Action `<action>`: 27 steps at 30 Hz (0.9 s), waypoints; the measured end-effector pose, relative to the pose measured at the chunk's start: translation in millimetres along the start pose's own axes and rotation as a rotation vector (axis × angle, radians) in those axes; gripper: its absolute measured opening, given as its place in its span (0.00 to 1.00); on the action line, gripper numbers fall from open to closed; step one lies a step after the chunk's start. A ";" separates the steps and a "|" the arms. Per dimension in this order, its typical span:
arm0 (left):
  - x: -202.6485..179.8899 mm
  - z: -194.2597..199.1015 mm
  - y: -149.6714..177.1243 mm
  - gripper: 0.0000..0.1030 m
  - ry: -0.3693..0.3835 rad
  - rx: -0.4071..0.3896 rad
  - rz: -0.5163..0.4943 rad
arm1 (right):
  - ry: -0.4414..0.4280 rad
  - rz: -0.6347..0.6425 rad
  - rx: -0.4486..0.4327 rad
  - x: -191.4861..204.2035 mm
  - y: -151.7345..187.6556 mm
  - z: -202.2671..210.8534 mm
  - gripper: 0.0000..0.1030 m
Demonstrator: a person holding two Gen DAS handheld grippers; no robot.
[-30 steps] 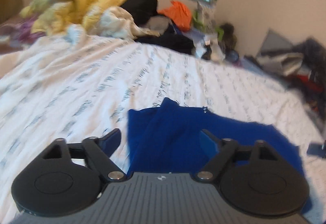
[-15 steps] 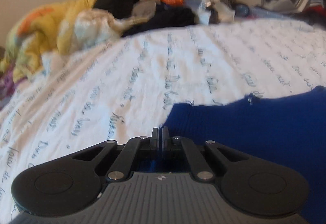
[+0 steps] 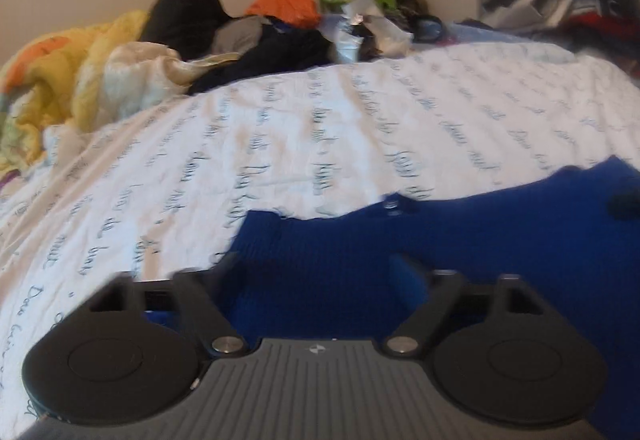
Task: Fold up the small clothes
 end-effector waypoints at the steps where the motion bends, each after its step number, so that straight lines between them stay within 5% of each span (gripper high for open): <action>1: 10.7 -2.2 -0.3 0.93 0.016 0.026 0.064 | 0.005 0.039 -0.033 -0.1 10.1 2.5 0.52; 5: 15.1 -0.9 -2.8 0.94 0.003 0.039 0.084 | 0.027 0.046 -0.022 3.6 8.8 5.3 0.52; 7: 9.9 24.1 -0.7 0.73 -0.026 0.004 0.045 | 0.059 0.029 0.009 7.8 4.0 12.1 0.53; 8: 7.9 42.0 2.2 0.72 0.010 -0.001 0.058 | 0.076 -0.020 0.012 8.7 2.7 23.7 0.53; 11: -11.9 90.5 20.9 0.86 0.170 -0.025 0.041 | -0.010 -0.057 -0.064 30.2 4.8 65.3 0.60; 12: -21.7 94.4 28.6 0.90 0.195 -0.009 0.010 | -0.025 -0.015 -0.057 43.8 7.9 70.6 0.69; 14: -33.1 80.4 48.7 0.88 0.195 0.078 -0.051 | -0.021 0.060 0.028 63.5 22.5 62.9 0.73; 15: -28.7 75.1 54.8 1.00 0.195 0.047 -0.046 | -0.012 0.086 0.083 66.6 34.8 54.9 0.73; 18: -13.8 69.8 52.1 1.00 0.188 0.064 -0.022 | -0.055 0.079 -0.013 52.5 57.8 69.1 0.74; 21: -11.6 91.1 47.9 0.85 0.169 0.083 -0.008 | -0.025 0.082 0.050 51.0 56.6 86.2 0.74; 25: -20.4 116.4 63.9 0.91 0.280 0.126 0.040 | -0.058 0.065 0.054 65.9 60.2 113.4 0.76; 26: -22.0 111.9 73.6 0.91 0.275 0.156 0.033 | -0.055 0.074 0.091 68.7 69.3 110.5 0.77; 27: -24.5 114.8 82.1 0.93 0.243 0.102 -0.025 | -0.040 0.108 0.096 69.7 81.2 108.6 0.77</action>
Point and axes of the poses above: each gripper's, at about its wrist camera, not at the fingertips, and z roughly against the way its jaws point, x to its left, y to its underside, the point moved 3 cm from there along -z, roughly the way its jaws point, and after that the axes turned 7 degrees about z, right-handed, at the moved point
